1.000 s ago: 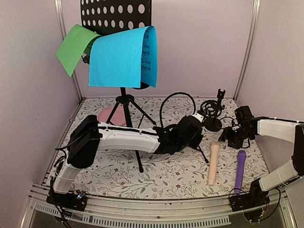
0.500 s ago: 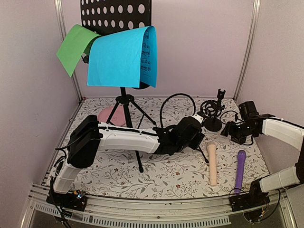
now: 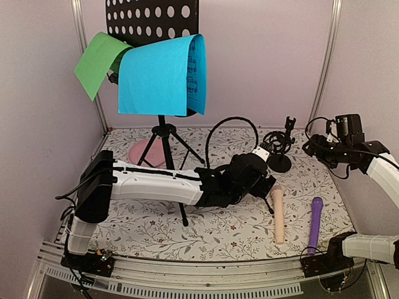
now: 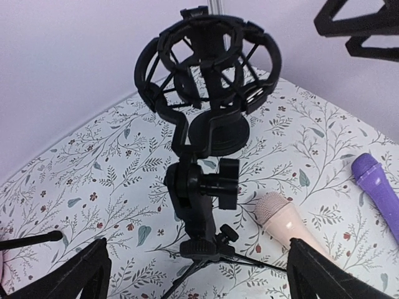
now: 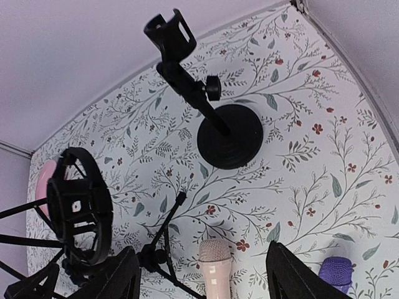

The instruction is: Pack up the instrument practice props

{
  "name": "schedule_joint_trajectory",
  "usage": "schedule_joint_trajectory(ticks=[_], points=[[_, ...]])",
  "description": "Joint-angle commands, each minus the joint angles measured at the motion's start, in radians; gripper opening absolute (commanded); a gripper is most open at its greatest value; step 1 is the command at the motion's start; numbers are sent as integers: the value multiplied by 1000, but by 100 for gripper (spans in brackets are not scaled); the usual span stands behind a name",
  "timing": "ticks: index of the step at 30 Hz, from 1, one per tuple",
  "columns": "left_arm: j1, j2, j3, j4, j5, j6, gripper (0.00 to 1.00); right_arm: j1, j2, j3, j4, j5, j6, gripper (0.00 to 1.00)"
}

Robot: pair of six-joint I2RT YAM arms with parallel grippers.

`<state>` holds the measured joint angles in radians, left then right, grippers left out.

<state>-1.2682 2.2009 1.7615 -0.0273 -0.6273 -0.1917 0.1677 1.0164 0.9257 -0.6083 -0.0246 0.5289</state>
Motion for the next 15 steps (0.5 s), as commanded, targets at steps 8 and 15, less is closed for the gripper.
schedule_joint_trajectory(ticks=[8, 15], points=[[-116, -167, -40, -51, -79, 77, 99, -5, -111, 212, -58, 36, -90, 70], [-158, -286, -83, -69, -114, 116, 97, -6, -192, 242, -10, 1, -145, 70]])
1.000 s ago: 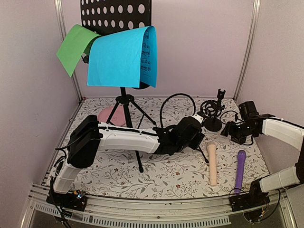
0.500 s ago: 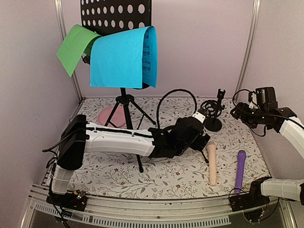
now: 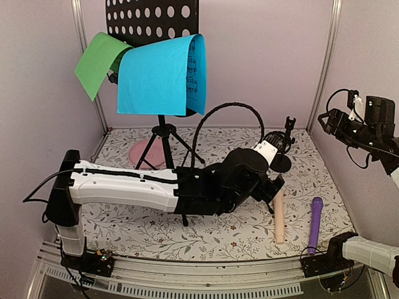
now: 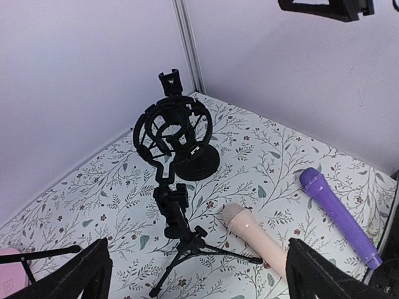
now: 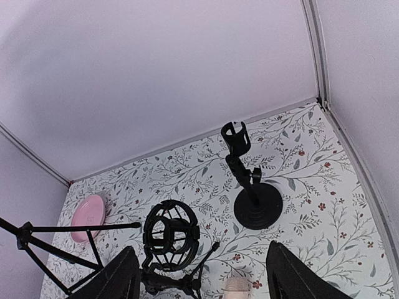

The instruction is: Pack up the instrument practice props

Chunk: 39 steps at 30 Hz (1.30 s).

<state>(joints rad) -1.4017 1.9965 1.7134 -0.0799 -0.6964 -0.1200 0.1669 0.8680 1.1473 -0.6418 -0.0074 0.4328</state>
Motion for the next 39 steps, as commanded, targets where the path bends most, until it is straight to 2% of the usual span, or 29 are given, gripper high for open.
schedule_joint_trajectory(ticks=[1, 6, 12, 18, 23, 26, 33, 39], points=[[-29, -98, -48, -15, -58, 52, 97, -5, -56, 19, 47, -37, -59, 70], [-50, -210, -159, -6, -58, 43, 91, -6, -92, 28, 123, -141, -91, 70], [-63, -396, -366, 55, 41, -13, 88, -5, -37, 132, 112, -265, -74, 71], [-84, -529, -532, 93, 138, -9, 86, -5, -2, 178, 71, -278, -87, 71], [-101, -586, -584, 67, 49, -13, 86, -4, 12, 185, 58, -299, -93, 72], [-104, -640, -618, 76, -3, -28, 82, -3, 19, 168, 68, -329, -93, 72], [-121, -852, -762, 166, -140, -53, 77, 24, 37, 143, 97, -377, -87, 72], [-123, -956, -805, 164, -212, -42, 74, 63, 47, 134, 95, -366, -93, 72]])
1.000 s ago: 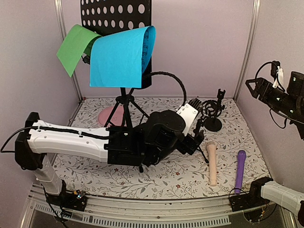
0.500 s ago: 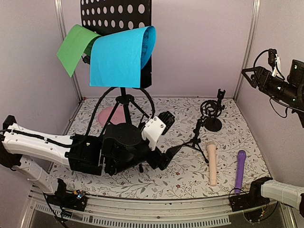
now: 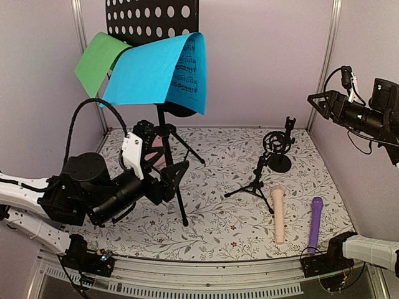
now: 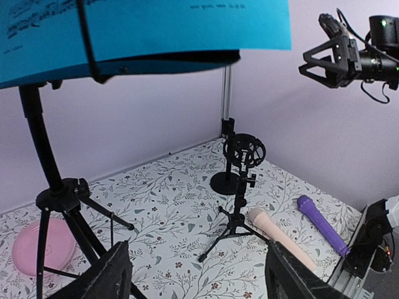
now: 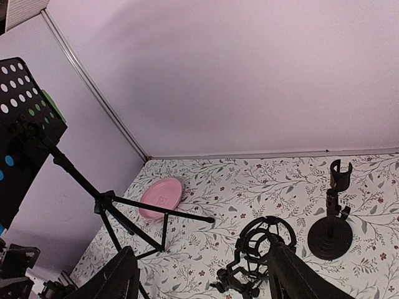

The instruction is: Pack up the instrument practice props

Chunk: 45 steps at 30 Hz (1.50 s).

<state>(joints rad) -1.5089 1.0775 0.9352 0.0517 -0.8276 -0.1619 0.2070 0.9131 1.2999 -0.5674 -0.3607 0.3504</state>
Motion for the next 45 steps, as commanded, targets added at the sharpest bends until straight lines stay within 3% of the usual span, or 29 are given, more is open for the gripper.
schedule_joint_trajectory(ticks=[1, 9, 14, 21, 36, 45], points=[[-16, -44, -27, 35, -93, 9, 74, 29, 2, -24, 23, -13, -13, 72], [0, -34, 19, 181, -190, 188, 77, 87, 20, -18, 53, -73, -71, 72], [1, -38, 76, 218, -214, 215, 75, 114, 43, 13, 76, -216, -106, 72], [1, -54, 125, 293, -208, 286, 75, 278, 82, 83, 84, -309, -129, 72], [-1, -89, 238, 341, -138, 425, 72, 582, 206, 244, 55, -158, -166, 72], [2, -28, 313, 421, -107, 531, 72, 743, 371, 503, 48, -66, -276, 72]])
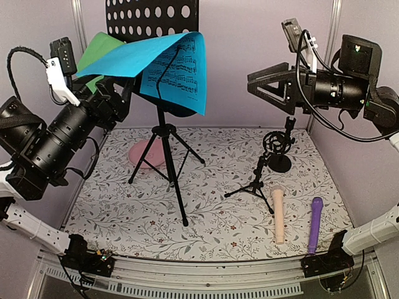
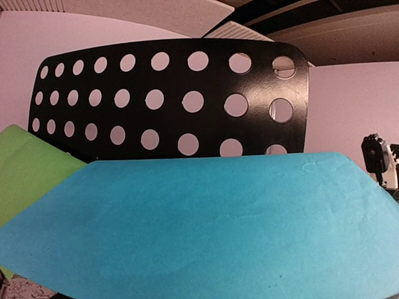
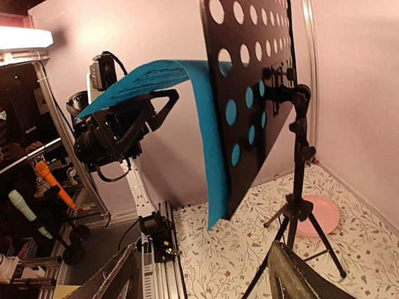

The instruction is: Pack up the instrument practice props

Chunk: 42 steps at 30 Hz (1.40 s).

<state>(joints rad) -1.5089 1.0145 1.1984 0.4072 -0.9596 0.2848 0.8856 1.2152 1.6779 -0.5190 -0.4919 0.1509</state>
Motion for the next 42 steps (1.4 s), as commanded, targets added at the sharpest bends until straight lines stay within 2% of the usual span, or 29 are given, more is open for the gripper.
schedule_joint_trajectory(ticks=[1, 6, 11, 14, 17, 24, 31, 42], points=[[3, 45, 69, 68, 28, 98, 73, 90, 93, 176, -1, 81, -87, 72], [5, 84, 128, 70, 39, 146, 74, 171, 172, 294, 21, 166, -162, 72], [9, 88, 152, 84, 56, 169, 75, 235, 187, 282, 114, 331, -241, 71], [15, 91, 168, 87, 66, 182, 75, 288, 200, 255, 172, 483, -345, 71], [26, 101, 179, 87, 82, 188, 75, 329, 220, 245, 236, 567, -440, 71], [59, 126, 200, 87, 114, 183, 77, 415, 267, 245, 349, 678, -642, 70], [74, 128, 204, 71, 134, 161, 77, 462, 272, 207, 534, 738, -806, 70], [77, 118, 197, 45, 146, 138, 77, 496, 336, 212, 601, 795, -978, 66]])
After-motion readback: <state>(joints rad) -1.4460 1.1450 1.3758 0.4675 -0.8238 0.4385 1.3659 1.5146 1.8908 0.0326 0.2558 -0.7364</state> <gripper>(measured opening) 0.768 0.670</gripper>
